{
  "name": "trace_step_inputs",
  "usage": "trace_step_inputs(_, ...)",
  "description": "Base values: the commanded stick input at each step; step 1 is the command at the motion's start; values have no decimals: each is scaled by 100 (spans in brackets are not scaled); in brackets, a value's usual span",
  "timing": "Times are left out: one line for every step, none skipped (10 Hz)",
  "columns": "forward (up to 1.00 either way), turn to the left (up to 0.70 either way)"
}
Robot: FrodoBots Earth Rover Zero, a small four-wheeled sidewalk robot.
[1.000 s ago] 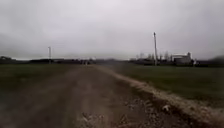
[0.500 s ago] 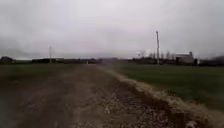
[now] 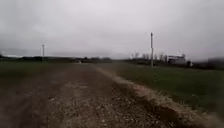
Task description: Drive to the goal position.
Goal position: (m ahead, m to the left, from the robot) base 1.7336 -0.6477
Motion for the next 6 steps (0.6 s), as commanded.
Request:
trace_step_inputs(85, 12)
trace_step_inputs(85, 6)
trace_step_inputs(85, 2)
trace_step_inputs(85, 2)
trace_step_inputs(85, 2)
trace_step_inputs(85, 2)
